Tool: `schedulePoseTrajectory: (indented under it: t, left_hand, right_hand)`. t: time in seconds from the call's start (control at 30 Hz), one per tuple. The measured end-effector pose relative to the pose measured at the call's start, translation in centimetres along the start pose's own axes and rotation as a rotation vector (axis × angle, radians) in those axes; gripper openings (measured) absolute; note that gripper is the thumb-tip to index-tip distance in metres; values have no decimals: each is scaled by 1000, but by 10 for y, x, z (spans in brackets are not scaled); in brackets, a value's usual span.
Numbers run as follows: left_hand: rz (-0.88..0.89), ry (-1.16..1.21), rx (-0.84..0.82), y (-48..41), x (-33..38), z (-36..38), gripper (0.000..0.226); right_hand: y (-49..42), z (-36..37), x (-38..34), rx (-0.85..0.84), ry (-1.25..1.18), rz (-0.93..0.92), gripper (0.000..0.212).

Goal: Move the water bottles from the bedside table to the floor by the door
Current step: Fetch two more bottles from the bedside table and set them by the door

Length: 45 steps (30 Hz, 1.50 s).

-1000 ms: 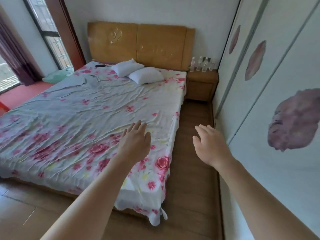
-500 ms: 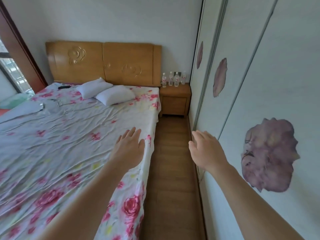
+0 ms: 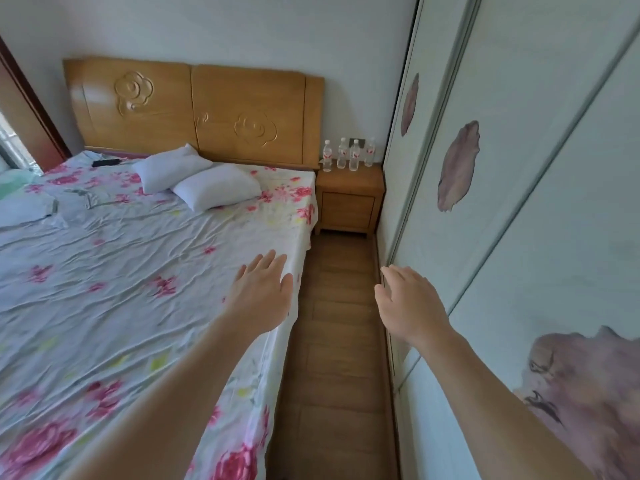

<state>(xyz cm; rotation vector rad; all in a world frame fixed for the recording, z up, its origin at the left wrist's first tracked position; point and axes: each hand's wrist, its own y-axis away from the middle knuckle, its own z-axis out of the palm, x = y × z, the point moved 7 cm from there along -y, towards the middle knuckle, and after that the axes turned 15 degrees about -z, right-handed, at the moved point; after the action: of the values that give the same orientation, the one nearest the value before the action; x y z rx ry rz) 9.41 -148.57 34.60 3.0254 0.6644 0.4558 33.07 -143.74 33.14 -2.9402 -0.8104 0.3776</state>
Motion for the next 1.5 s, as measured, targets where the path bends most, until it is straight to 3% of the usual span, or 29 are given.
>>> schedulePoseTrajectory:
  t: [0.37,0.53,0.77,0.87,1.03,1.5]
  left_hand:
    - [123,43,-7,-161,64,-13,46]
    - [149,-42,-16,-230,100,-3,47]
    - [81,-46,-20,-328,148,5,47]
    - [73,-67,-2,-366,171,6,49]
    - [53,-43,6,-429,192,7,50]
    - [103,128,-31,-708,230,27,47]
  right_hand:
    - [-149,1,60,14,54,51,53]
    - [-210,6,100,46,62,68,71]
    - [-312,-2,163,69,72,24,76]
    - [-357,-4,191,45,67,2,73]
    - [-425,6,231,12,47,-8,43]
    - [-669,38,308,-43,54,45,48]
